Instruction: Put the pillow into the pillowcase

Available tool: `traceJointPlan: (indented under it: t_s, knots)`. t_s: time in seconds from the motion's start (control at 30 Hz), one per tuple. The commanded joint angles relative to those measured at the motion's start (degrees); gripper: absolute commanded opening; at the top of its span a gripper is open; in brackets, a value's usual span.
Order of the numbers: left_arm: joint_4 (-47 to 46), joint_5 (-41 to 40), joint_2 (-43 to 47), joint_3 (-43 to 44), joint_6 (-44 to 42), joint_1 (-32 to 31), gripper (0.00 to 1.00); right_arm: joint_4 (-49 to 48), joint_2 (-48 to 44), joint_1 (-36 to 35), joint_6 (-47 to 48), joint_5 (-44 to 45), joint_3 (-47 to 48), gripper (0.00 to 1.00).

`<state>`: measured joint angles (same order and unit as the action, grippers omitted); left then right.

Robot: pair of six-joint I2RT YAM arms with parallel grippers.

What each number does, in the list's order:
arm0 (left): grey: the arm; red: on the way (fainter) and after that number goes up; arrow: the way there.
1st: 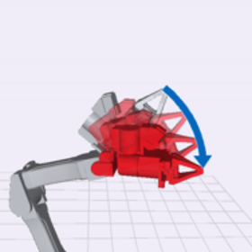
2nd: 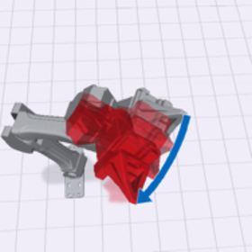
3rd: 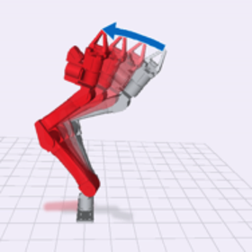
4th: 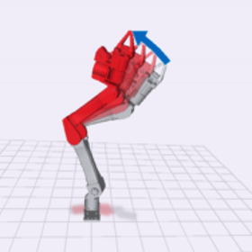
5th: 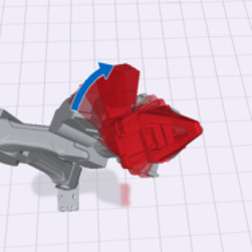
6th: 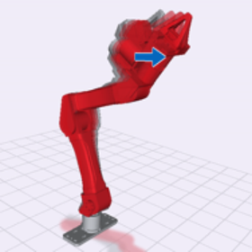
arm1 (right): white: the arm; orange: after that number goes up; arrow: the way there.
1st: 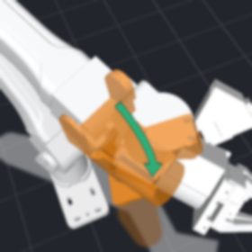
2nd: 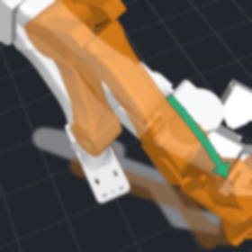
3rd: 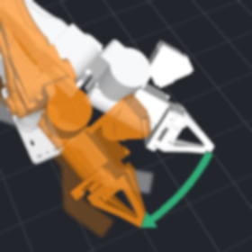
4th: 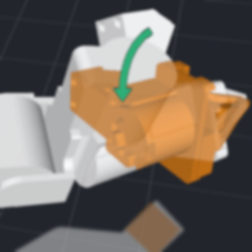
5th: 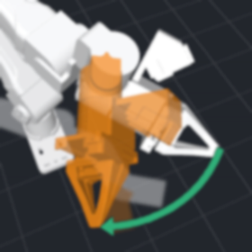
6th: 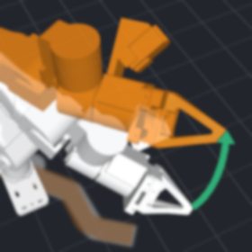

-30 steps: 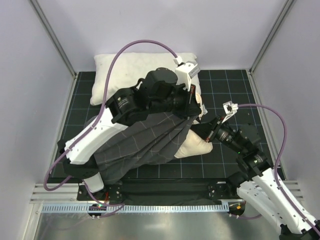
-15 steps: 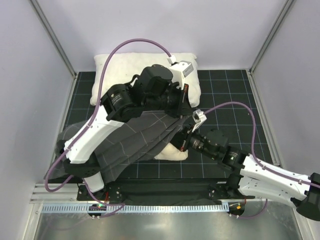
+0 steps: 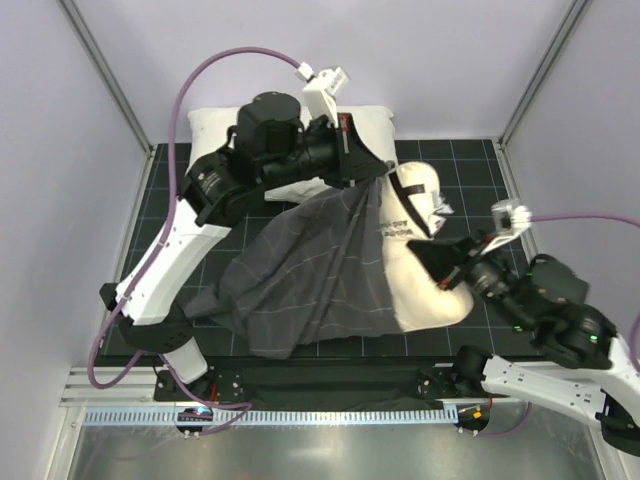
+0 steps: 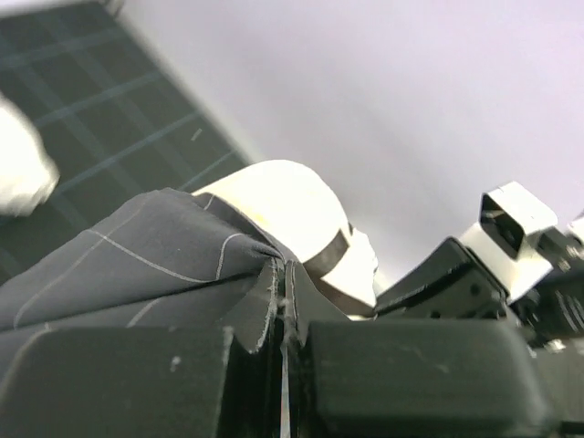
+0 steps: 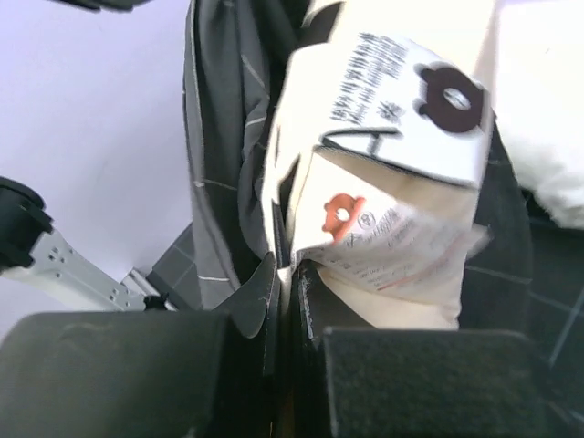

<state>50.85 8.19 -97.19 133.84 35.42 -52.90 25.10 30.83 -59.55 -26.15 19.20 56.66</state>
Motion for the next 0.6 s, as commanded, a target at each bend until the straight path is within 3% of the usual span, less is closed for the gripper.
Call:
traceJointPlan:
  t_s: [0.0, 0.13, 0.2, 0.27, 0.37, 0.5, 0.57]
  knots:
    - [-13.84, 5.0, 6.21, 5.73, 3.07, 0.52, 0.01, -1.12, -0.87, -0.57, 6.19, 3.38, 12.82, 0.04]
    - [-18.24, 2.46, 10.17, 3.19, 3.26, 2.1, 0.16, 2.58, 2.39, -0.57, 6.82, 1.63, 18.56, 0.04]
    - [-18.16, 0.01, 12.18, -0.05, 1.42, 2.28, 0.36, 2.85, 3.79, -0.57, 5.85, 2.41, 19.27, 0.04]
    - [-17.63, -1.06, 13.51, -3.83, -0.08, 2.19, 0.63, 3.02, 4.94, -0.57, 4.63, 5.3, 19.97, 0.04]
    - [-14.22, -1.51, 15.01, -8.33, -2.89, 2.19, 0.82, 4.6, 7.57, -0.57, 3.04, 9.69, 22.51, 0.04]
    - [-8.66, -1.5, 18.51, -16.92, -4.13, 0.53, 0.89, 8.2, 11.27, -0.57, 1.46, 14.36, 26.65, 0.04]
    - [-8.75, -9.2, 22.55, -27.28, -4.39, -2.54, 0.92, 8.39, 11.89, -0.57, 1.19, 15.25, 26.75, 0.04]
